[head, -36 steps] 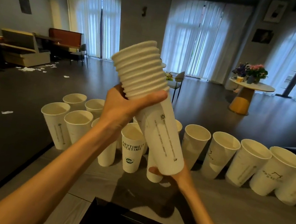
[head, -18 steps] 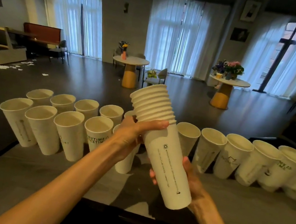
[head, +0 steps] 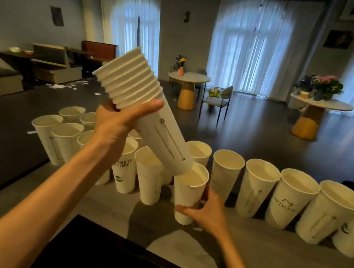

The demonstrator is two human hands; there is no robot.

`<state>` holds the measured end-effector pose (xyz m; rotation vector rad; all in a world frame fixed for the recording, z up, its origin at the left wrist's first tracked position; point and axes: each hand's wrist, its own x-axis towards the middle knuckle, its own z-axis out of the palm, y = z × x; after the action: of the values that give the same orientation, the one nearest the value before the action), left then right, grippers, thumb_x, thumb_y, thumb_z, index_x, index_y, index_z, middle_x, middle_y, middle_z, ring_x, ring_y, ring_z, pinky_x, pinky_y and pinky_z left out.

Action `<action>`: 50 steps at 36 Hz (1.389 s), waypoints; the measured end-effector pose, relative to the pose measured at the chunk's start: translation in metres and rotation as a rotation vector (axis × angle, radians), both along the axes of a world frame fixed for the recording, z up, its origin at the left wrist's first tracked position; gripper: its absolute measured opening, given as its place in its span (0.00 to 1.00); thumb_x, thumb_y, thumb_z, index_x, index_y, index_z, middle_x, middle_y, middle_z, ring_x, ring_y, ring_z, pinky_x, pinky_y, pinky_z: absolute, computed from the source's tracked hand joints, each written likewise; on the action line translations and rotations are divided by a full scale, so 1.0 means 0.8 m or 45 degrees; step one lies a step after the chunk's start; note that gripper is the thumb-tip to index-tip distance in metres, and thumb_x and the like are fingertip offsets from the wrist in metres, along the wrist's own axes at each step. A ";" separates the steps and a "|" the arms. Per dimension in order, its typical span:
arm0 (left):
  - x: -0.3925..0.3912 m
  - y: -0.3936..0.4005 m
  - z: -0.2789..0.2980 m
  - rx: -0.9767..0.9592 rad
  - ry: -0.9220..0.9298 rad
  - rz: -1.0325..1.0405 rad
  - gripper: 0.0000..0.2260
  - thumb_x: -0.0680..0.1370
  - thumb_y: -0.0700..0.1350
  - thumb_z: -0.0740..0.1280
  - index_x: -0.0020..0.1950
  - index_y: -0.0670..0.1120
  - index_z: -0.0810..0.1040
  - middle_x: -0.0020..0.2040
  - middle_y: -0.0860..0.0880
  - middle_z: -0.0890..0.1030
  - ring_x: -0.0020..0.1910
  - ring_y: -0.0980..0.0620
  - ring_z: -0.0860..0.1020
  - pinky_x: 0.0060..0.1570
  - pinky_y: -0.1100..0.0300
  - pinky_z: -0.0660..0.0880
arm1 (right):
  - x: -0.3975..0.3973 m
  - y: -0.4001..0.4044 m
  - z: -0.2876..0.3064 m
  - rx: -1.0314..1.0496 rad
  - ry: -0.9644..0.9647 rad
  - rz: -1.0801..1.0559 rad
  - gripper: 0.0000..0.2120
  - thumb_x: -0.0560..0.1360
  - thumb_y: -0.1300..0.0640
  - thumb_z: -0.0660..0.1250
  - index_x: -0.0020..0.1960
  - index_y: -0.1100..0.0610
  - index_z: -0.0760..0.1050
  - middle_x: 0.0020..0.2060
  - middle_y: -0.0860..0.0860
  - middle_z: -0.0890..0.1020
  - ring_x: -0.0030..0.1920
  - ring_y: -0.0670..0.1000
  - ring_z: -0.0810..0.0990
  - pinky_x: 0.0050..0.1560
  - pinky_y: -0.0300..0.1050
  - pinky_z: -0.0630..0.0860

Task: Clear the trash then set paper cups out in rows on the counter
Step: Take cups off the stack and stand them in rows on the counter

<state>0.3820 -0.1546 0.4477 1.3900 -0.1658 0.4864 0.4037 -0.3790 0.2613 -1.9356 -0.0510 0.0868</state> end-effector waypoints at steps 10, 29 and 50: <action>-0.025 0.015 -0.001 0.079 0.097 -0.159 0.41 0.55 0.53 0.81 0.67 0.47 0.75 0.58 0.47 0.84 0.56 0.51 0.84 0.53 0.53 0.83 | -0.002 0.024 0.008 -0.292 0.042 -0.045 0.53 0.53 0.34 0.82 0.72 0.46 0.62 0.67 0.45 0.75 0.68 0.50 0.74 0.66 0.55 0.74; -0.016 -0.101 -0.032 0.093 0.426 -0.939 0.28 0.60 0.50 0.83 0.58 0.47 0.80 0.48 0.48 0.88 0.52 0.47 0.85 0.61 0.45 0.80 | -0.155 -0.028 0.060 1.083 0.070 0.181 0.42 0.67 0.33 0.74 0.68 0.61 0.75 0.54 0.65 0.80 0.50 0.59 0.82 0.50 0.53 0.81; 0.028 -0.068 0.007 -0.282 0.142 -0.383 0.42 0.52 0.51 0.85 0.65 0.45 0.79 0.57 0.46 0.85 0.56 0.47 0.84 0.53 0.45 0.83 | -0.058 -0.047 -0.012 -0.190 -0.047 -0.445 0.40 0.60 0.49 0.83 0.67 0.40 0.67 0.59 0.38 0.76 0.66 0.48 0.75 0.65 0.52 0.75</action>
<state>0.4045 -0.2091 0.4531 1.1470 -0.2193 0.1701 0.3575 -0.4165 0.2517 -2.0665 0.2759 -0.1822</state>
